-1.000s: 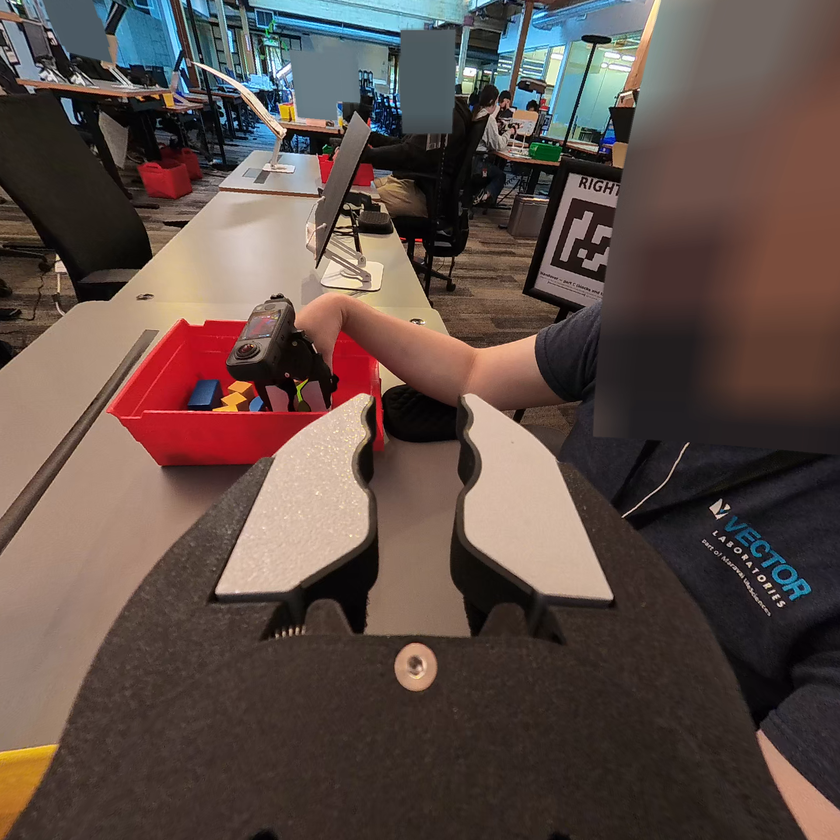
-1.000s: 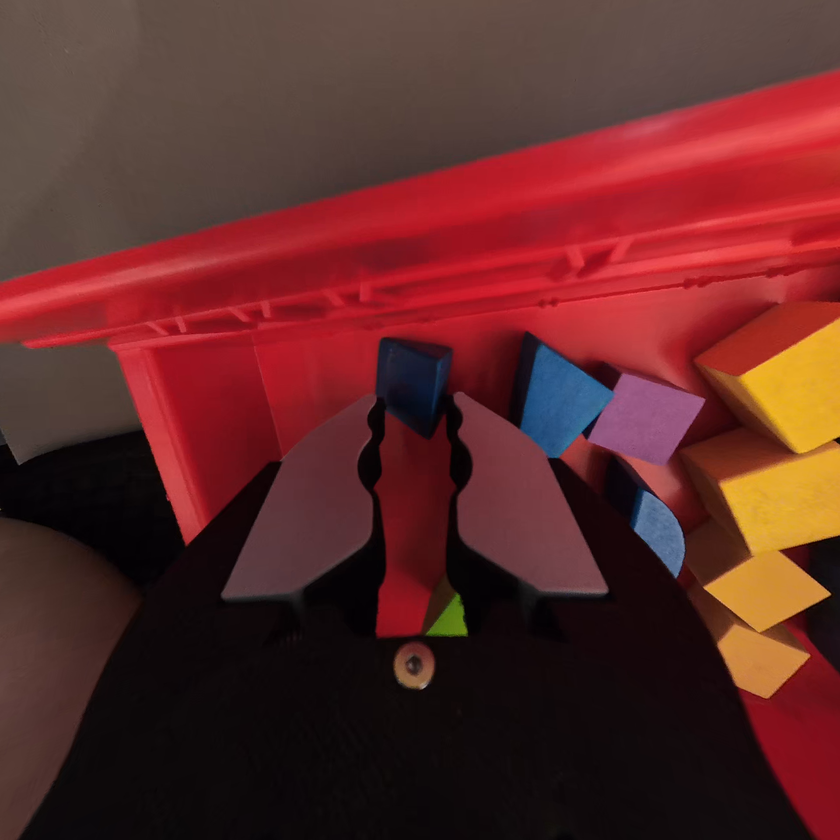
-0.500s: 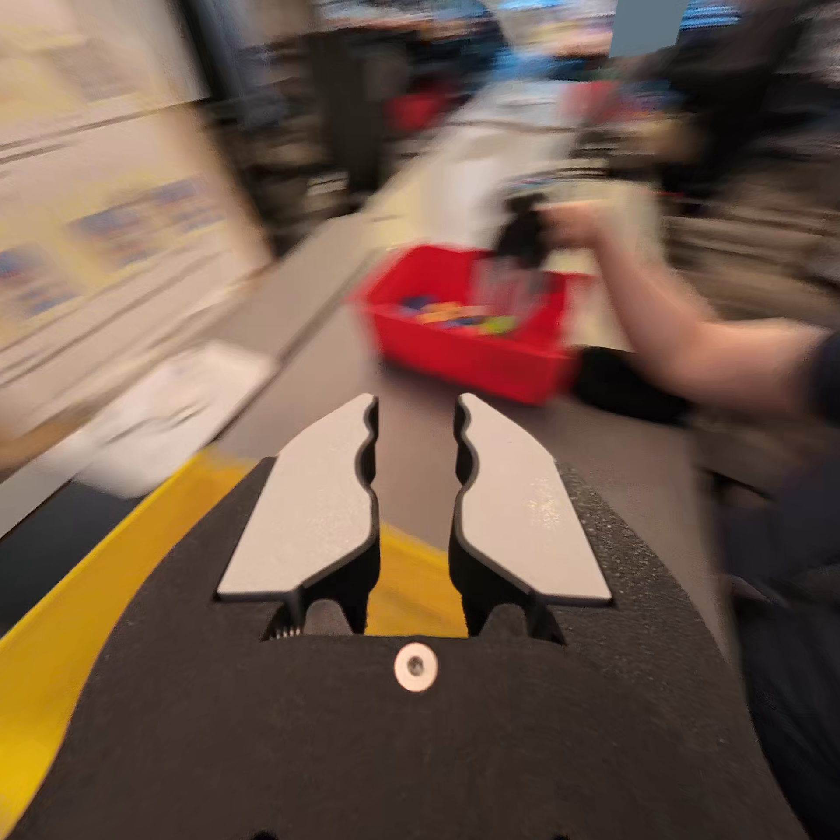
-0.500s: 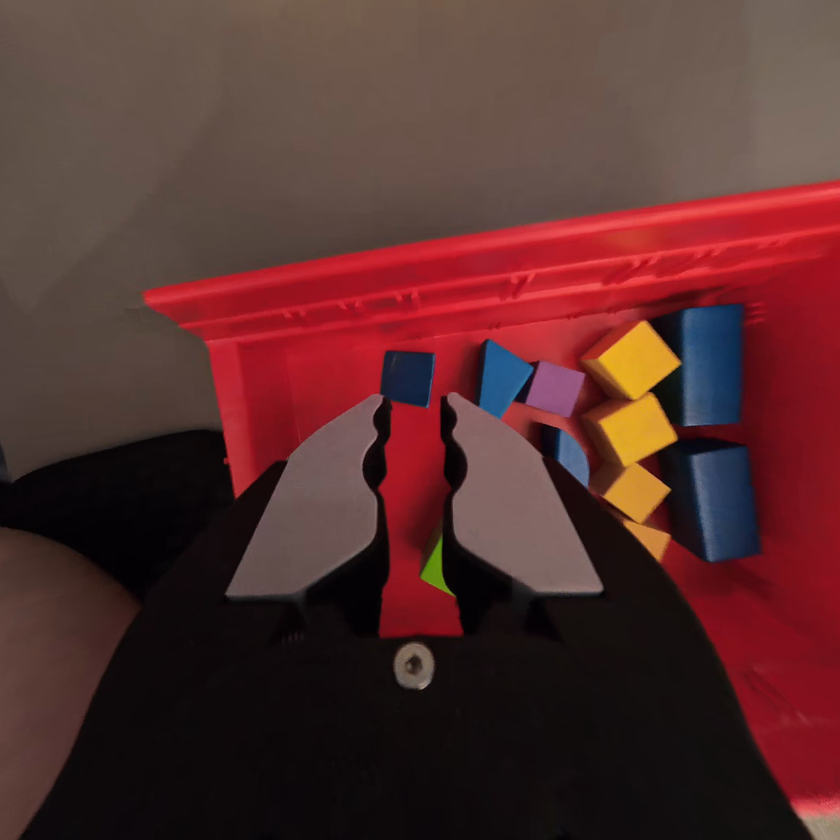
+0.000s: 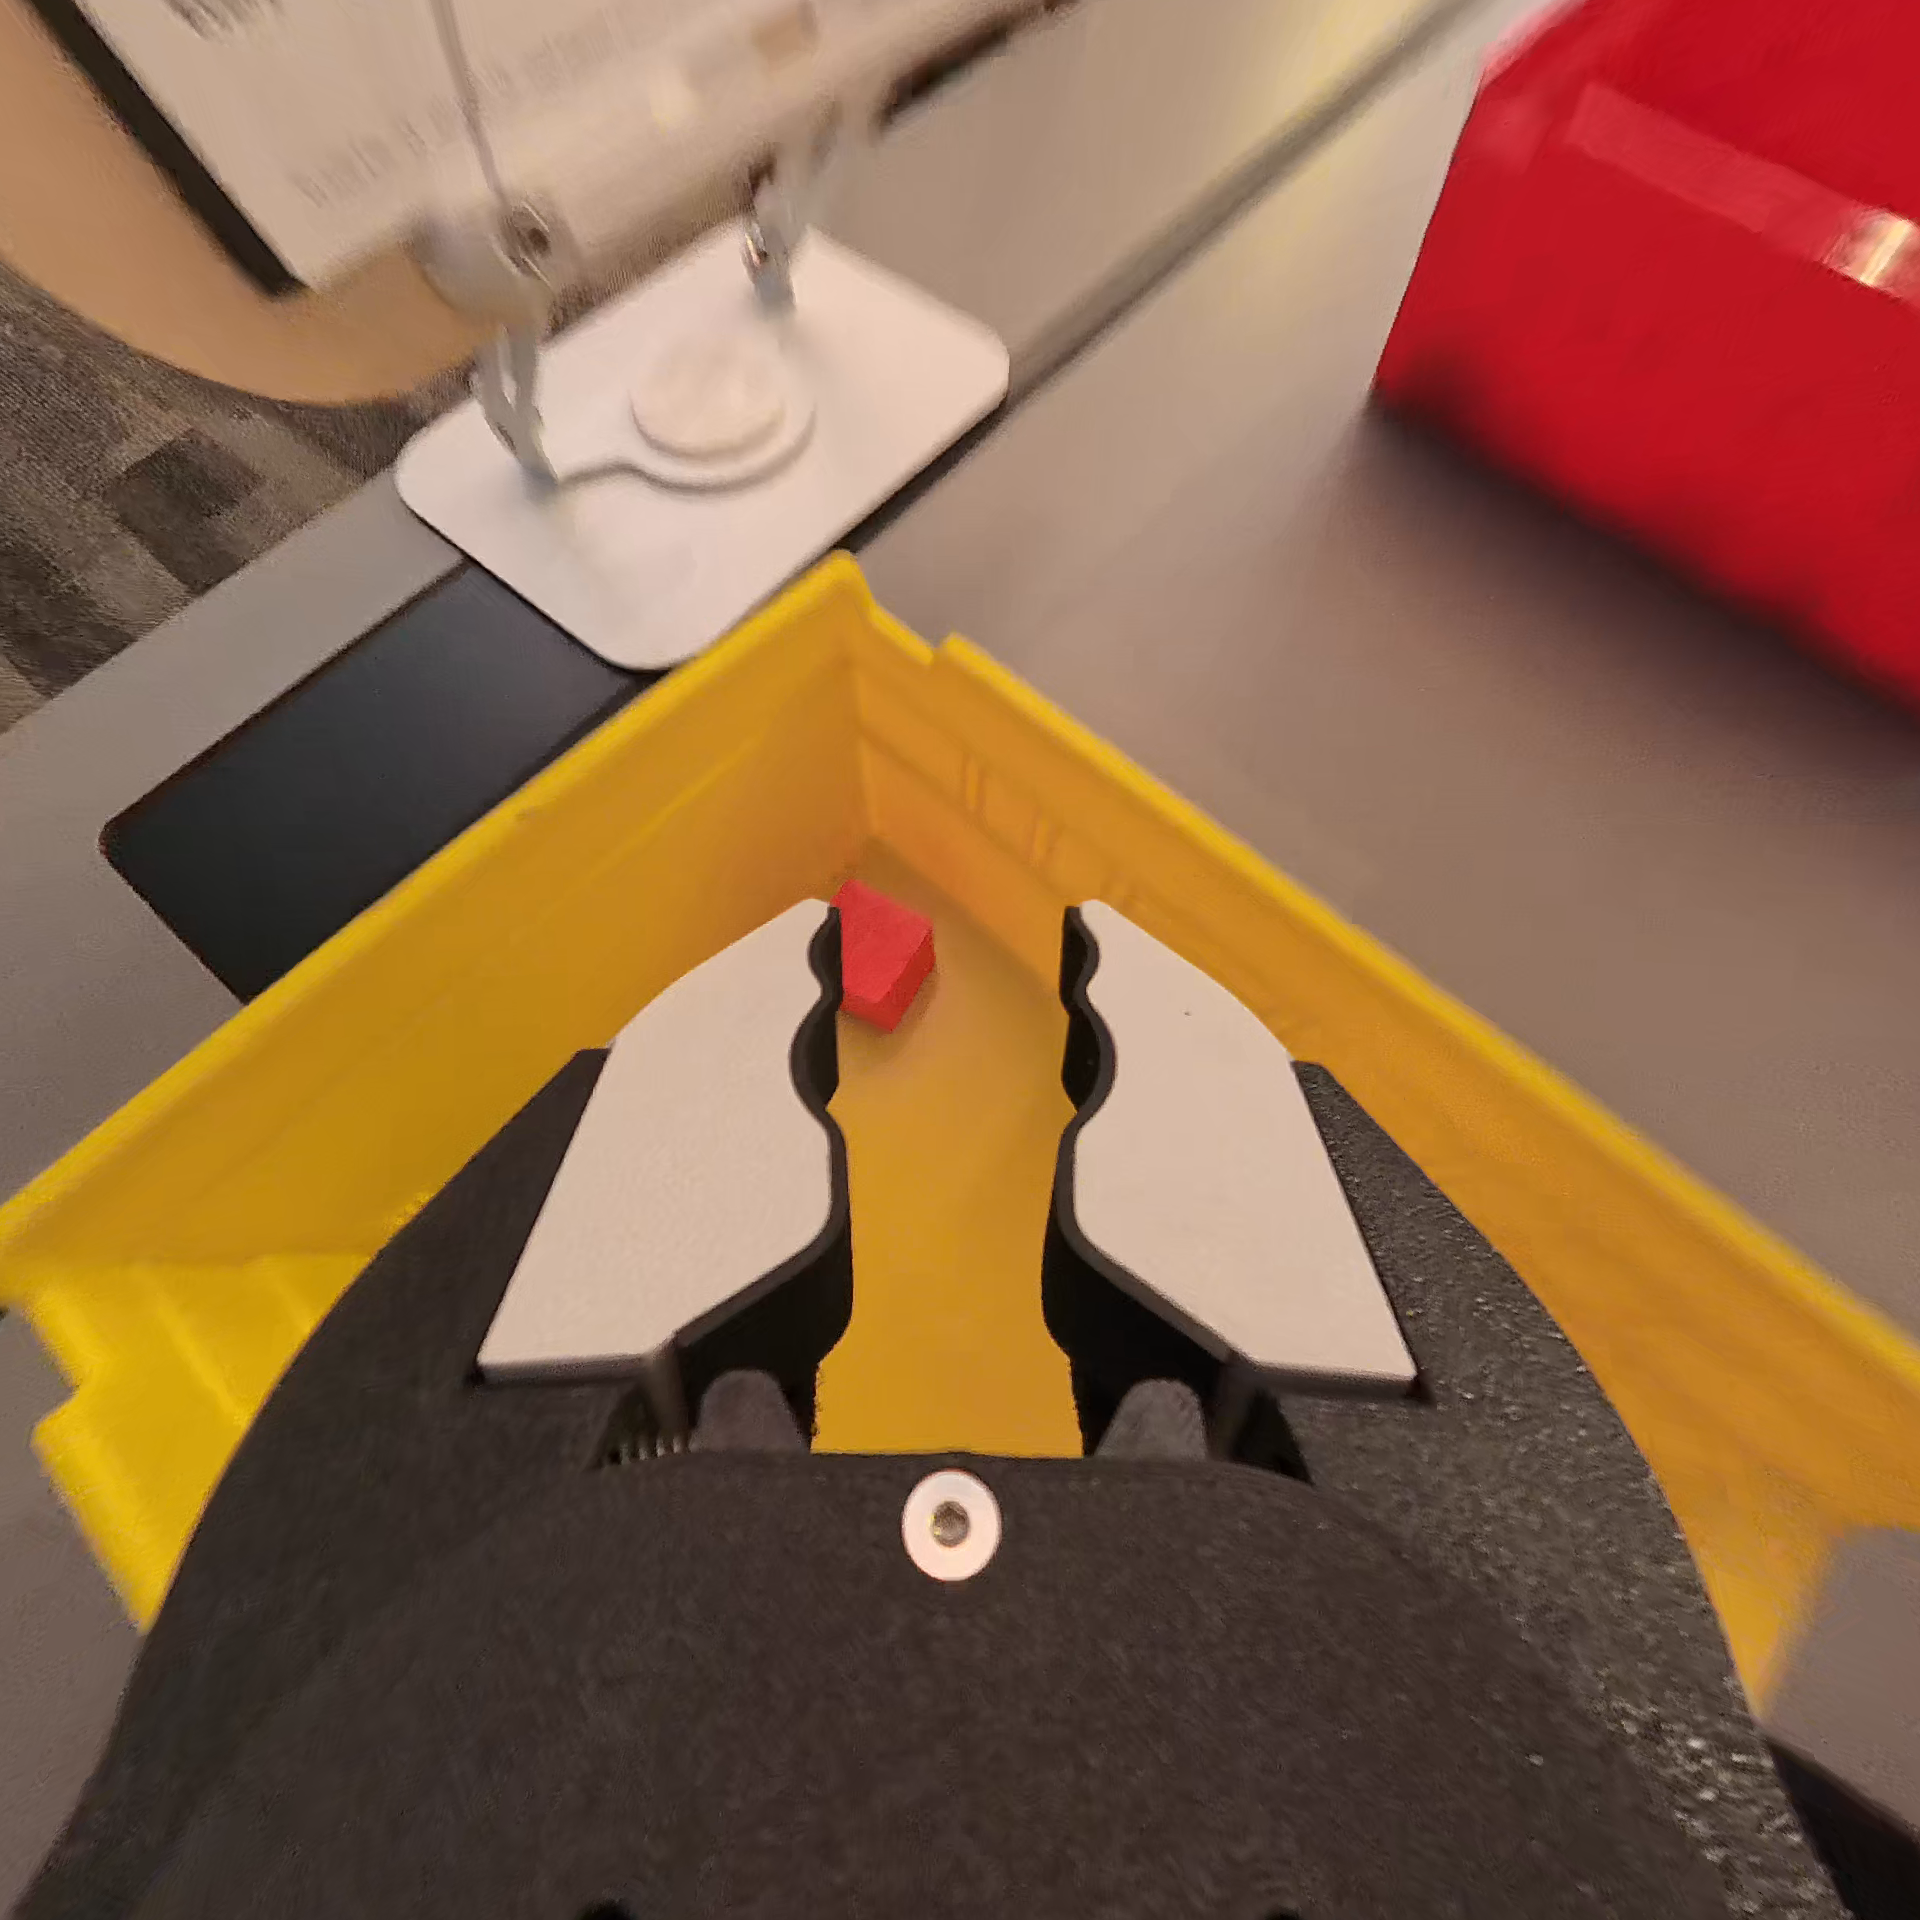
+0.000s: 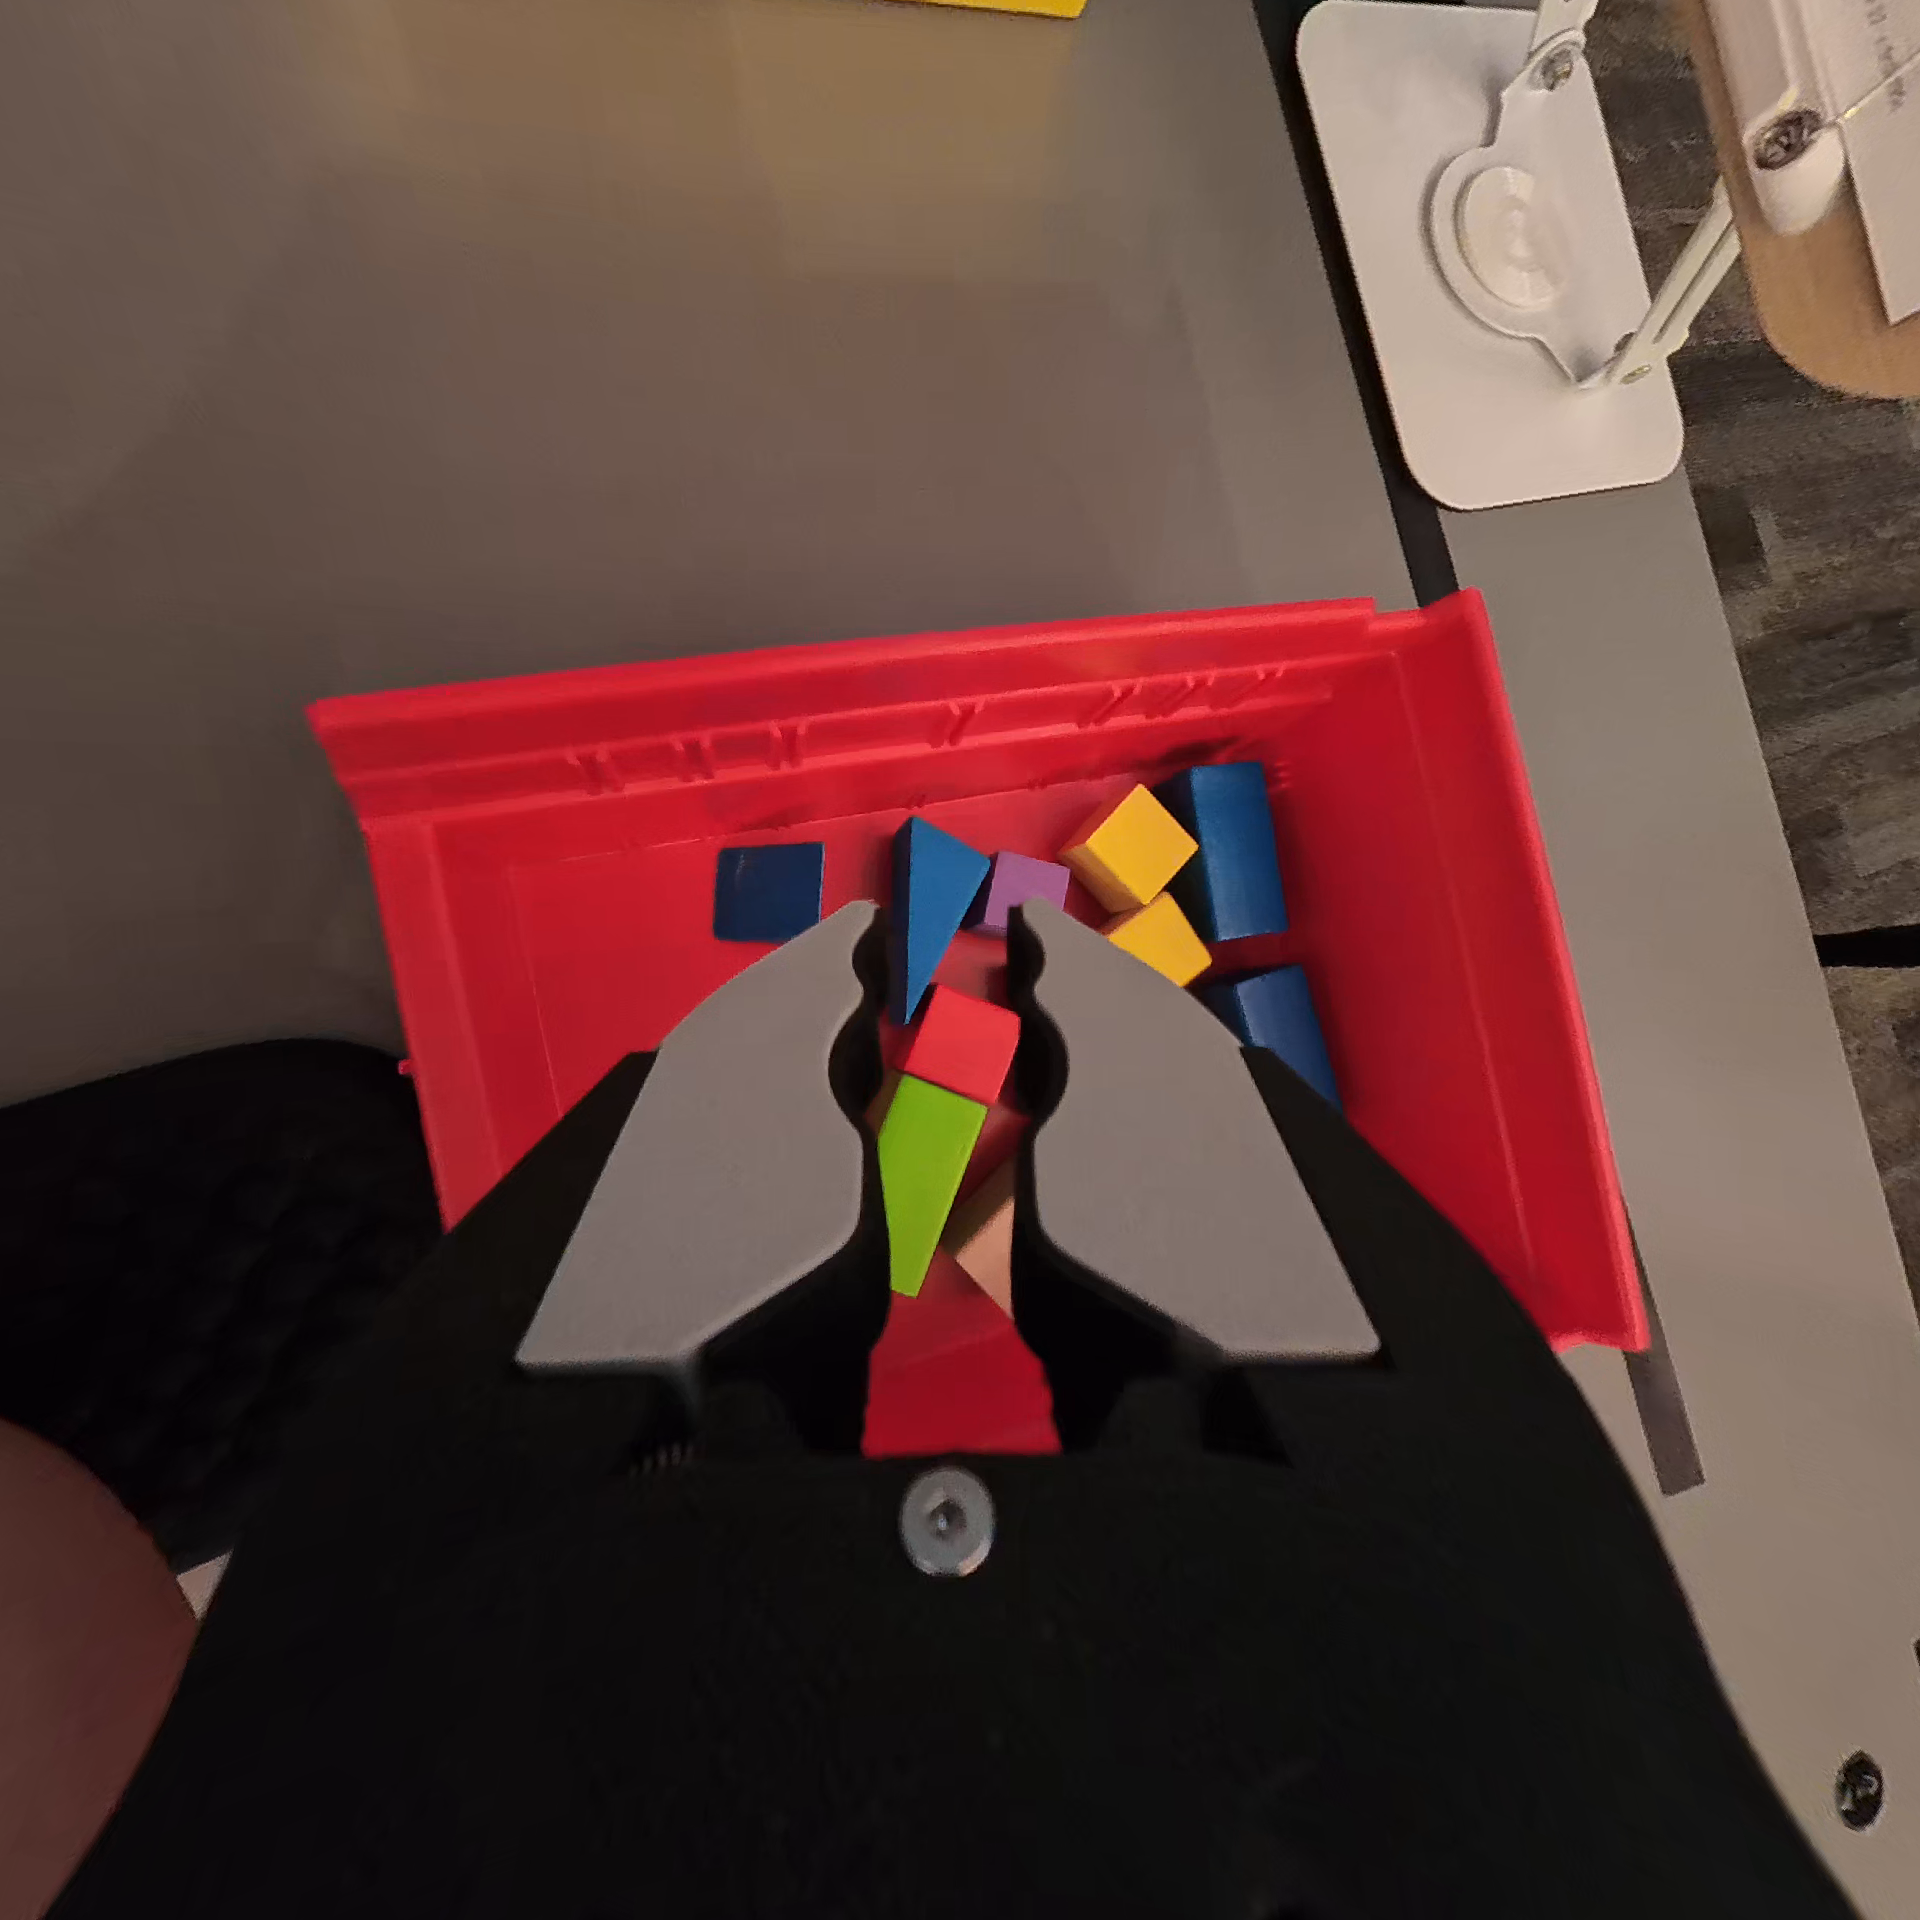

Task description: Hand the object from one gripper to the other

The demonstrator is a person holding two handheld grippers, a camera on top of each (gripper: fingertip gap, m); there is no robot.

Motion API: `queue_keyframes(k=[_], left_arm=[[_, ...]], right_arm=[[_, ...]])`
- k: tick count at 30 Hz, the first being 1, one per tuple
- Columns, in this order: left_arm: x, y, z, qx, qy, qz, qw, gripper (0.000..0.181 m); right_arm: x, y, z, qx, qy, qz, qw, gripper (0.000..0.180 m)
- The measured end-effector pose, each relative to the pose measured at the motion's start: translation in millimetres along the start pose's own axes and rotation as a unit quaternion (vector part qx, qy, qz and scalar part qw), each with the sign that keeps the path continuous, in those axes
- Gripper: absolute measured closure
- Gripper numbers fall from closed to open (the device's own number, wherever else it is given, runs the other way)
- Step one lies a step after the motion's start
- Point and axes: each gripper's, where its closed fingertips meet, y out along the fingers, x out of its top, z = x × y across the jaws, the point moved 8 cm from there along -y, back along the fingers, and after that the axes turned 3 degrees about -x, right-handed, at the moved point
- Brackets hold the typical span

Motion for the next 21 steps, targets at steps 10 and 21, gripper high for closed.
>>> queue_keyframes(k=[10,21], left_arm=[[-23.7,52.2,12.6,0.045,0.066,0.137,0.987,0.134],[-27.7,74.0,17.0,0.046,0.058,0.159,0.984,0.124]], right_arm=[[-7.2,3.5,-2.5,0.008,0.015,0.011,1.0,0.157],[-10.4,7.4,-3.7,0.016,0.02,0.022,0.999,0.157]])
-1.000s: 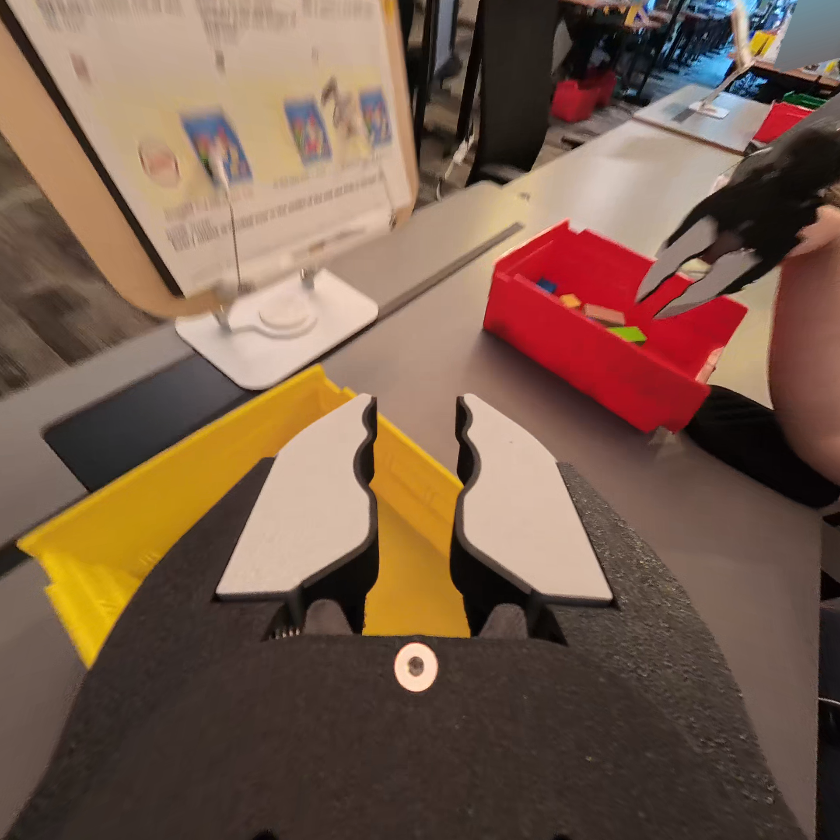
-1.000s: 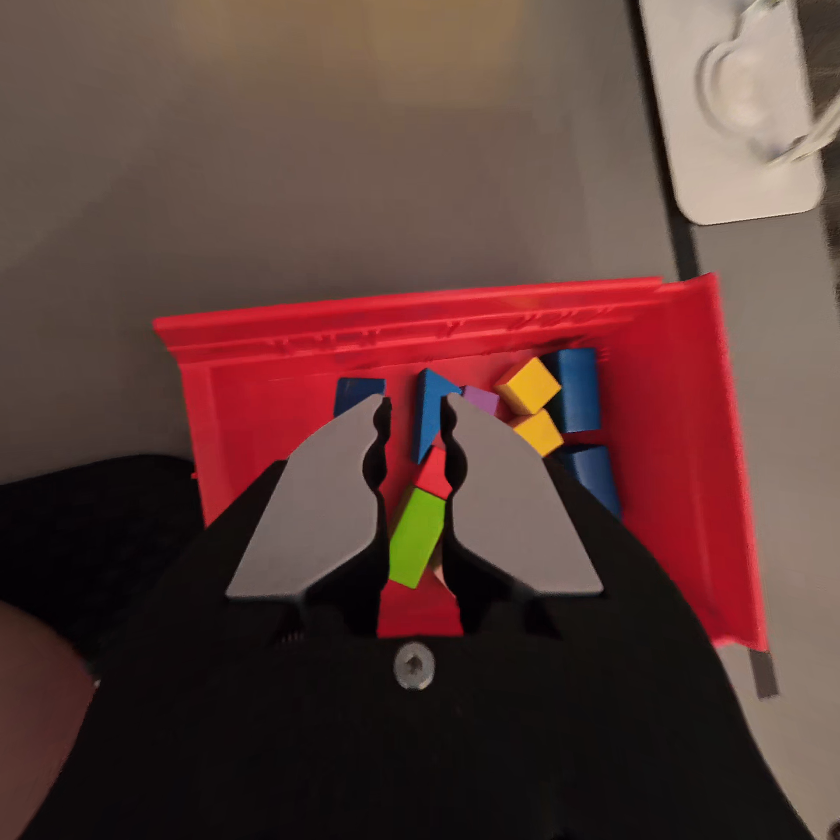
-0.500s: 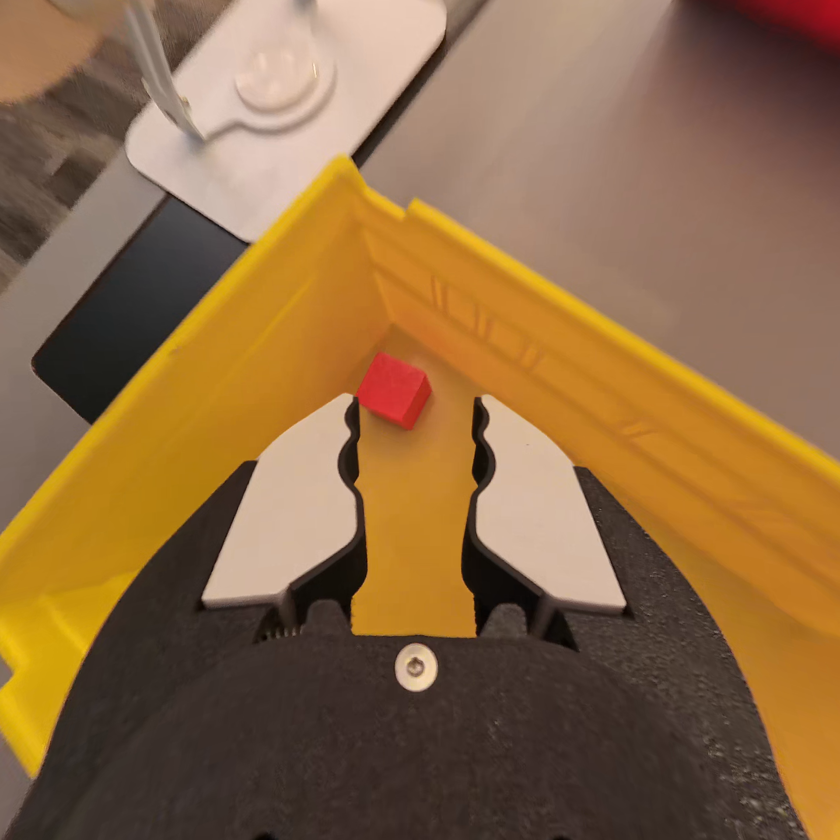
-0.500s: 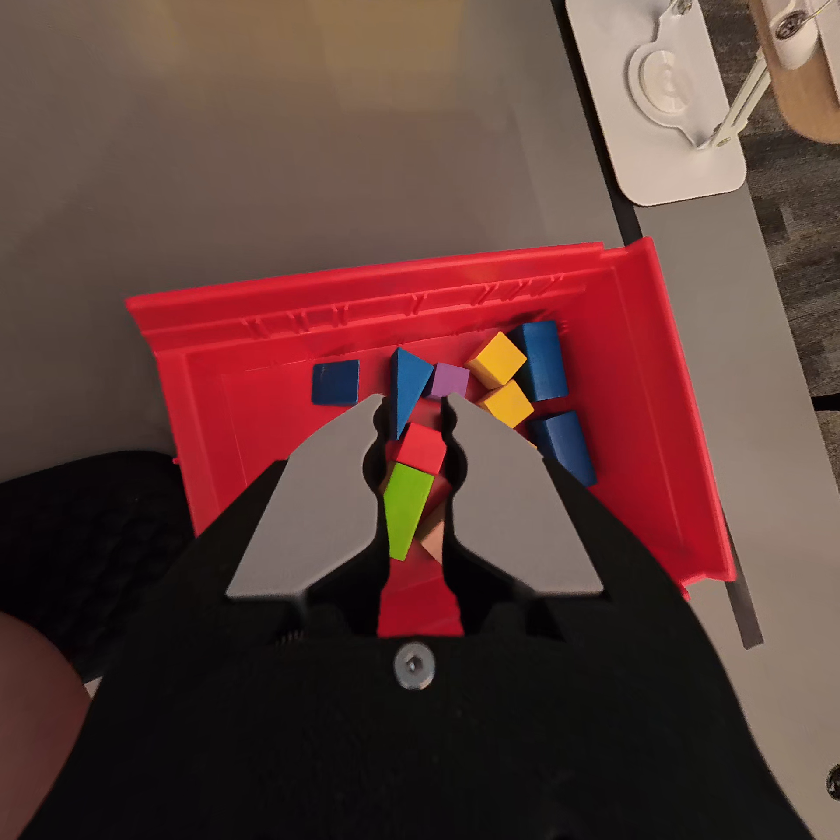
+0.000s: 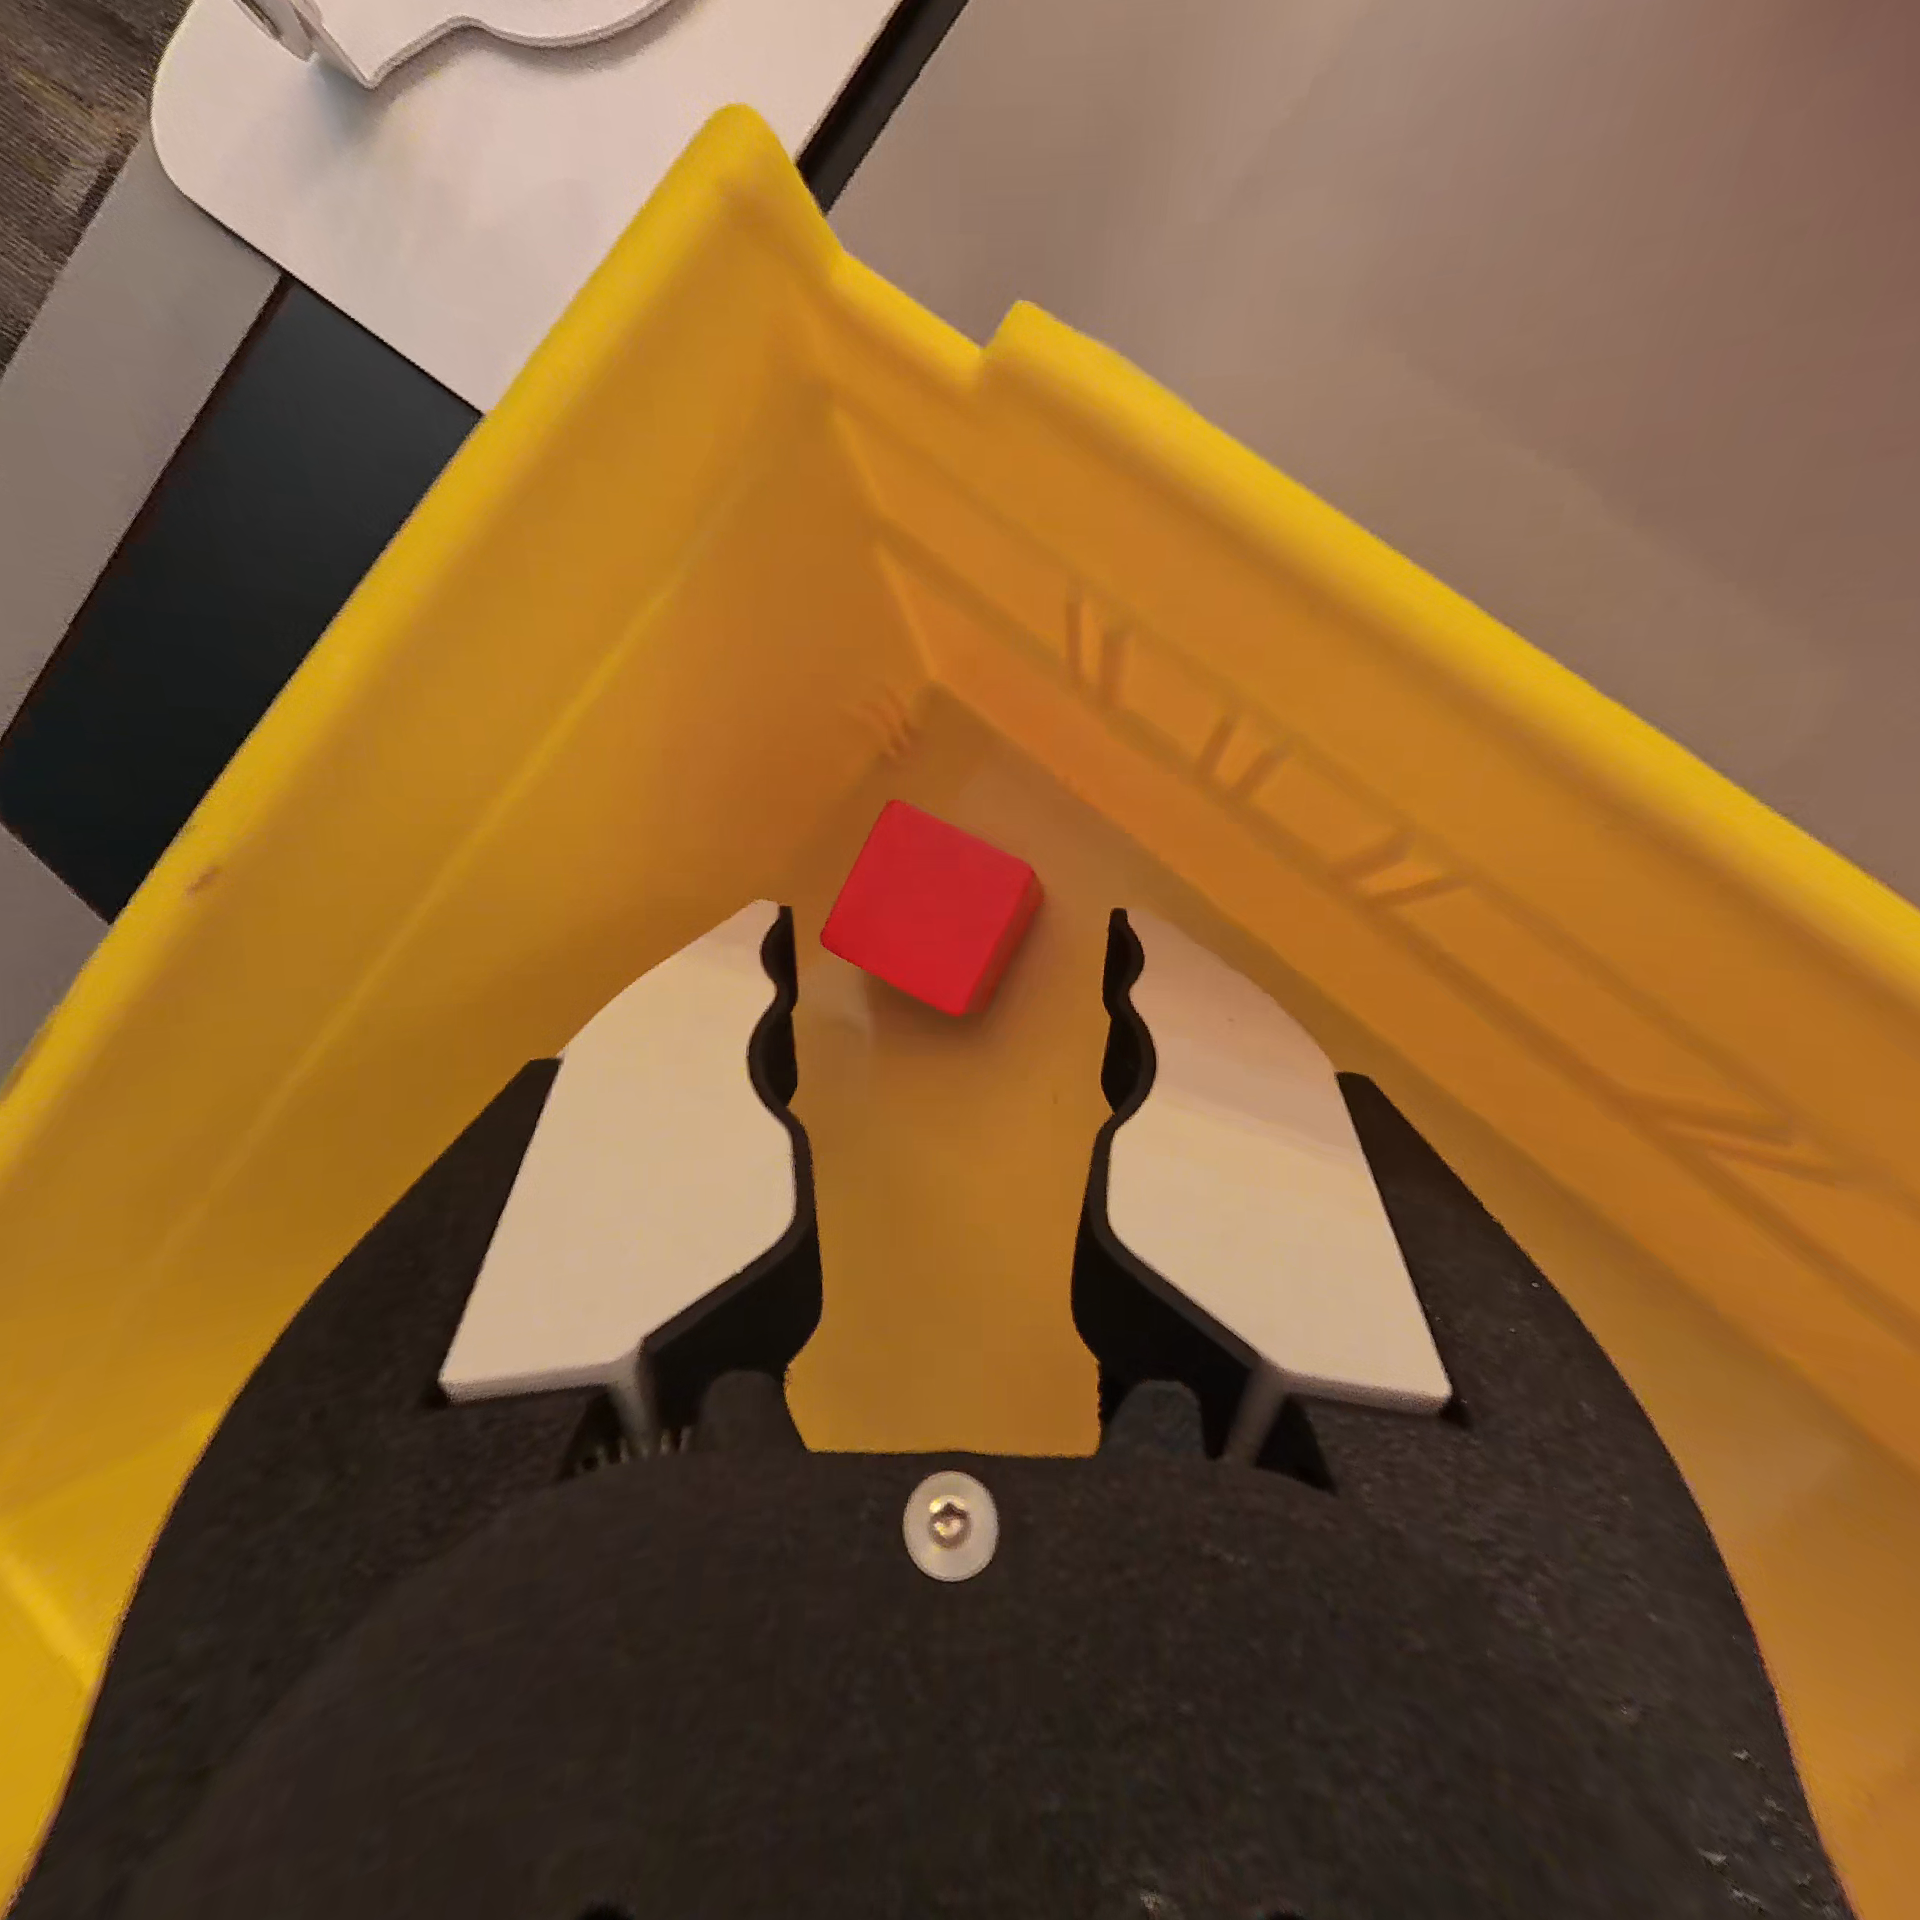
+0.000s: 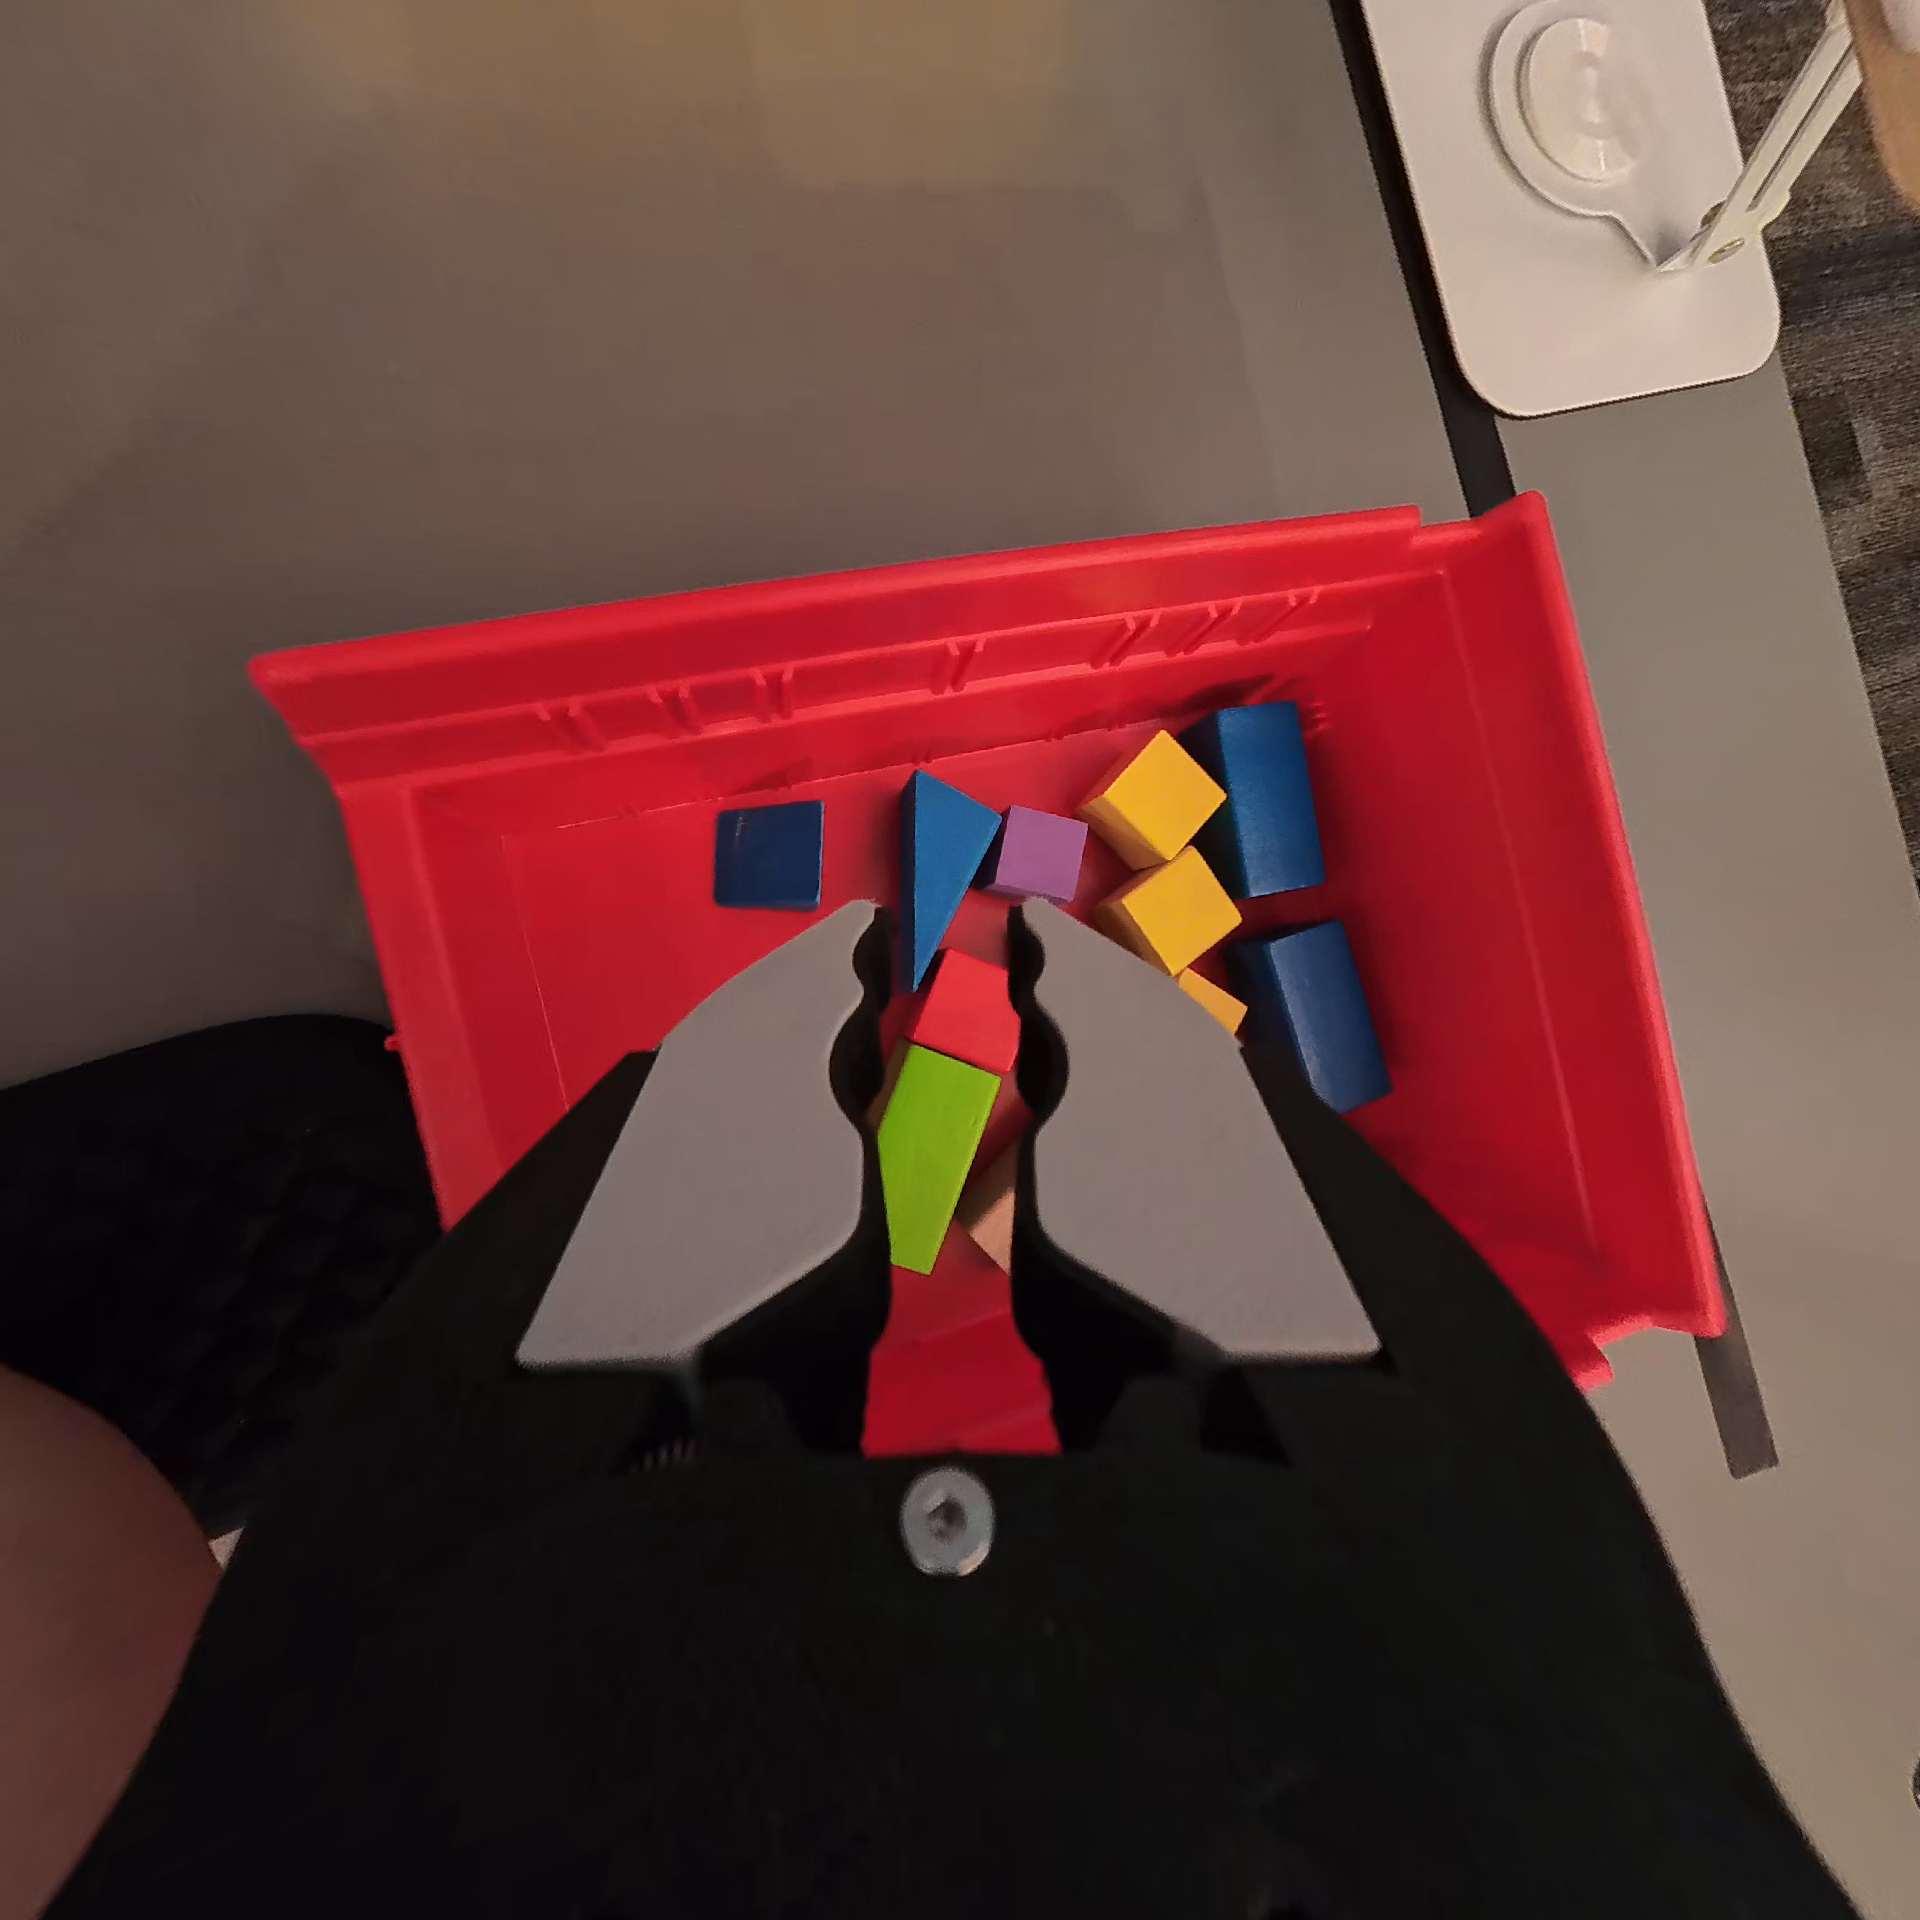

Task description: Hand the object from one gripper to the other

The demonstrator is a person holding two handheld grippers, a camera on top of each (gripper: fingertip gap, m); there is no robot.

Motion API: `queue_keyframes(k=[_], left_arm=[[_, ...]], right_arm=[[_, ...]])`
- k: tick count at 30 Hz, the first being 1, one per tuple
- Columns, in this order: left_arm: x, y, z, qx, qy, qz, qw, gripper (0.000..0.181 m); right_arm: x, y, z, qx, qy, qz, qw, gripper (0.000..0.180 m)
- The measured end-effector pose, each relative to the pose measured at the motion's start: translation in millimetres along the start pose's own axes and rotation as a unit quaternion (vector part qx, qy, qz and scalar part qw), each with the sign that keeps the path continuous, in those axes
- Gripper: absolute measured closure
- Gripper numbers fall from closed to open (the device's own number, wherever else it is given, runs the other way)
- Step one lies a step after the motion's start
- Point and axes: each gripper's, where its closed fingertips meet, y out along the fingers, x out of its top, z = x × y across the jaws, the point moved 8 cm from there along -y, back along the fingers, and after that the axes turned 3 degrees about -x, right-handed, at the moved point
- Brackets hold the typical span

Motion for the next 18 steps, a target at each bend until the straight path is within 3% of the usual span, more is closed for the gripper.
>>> queue_keyframes(k=[5,10,15,18], left_arm=[[-1.4,3.9,0.4,0.0,-0.007,-0.012,1.0,0.127],[-8.8,12.6,-2.5,0.005,0.008,0.033,0.999,0.124],[-10.3,9.2,-5.8,-0.016,-0.001,0.037,0.999,0.146],[-10.5,12.2,-3.9,-0.003,-0.007,0.037,0.999,0.132]], right_arm=[[-0.2,3.7,0.3,0.006,-0.001,0.006,1.0,0.157],[-0.6,5.8,0.8,0.011,-0.001,0.01,1.0,0.157],[-1.7,8.7,2.3,0.02,-0.002,0.017,1.0,0.157],[-2.7,10.4,2.2,0.024,0.0,0.022,0.999,0.158]])
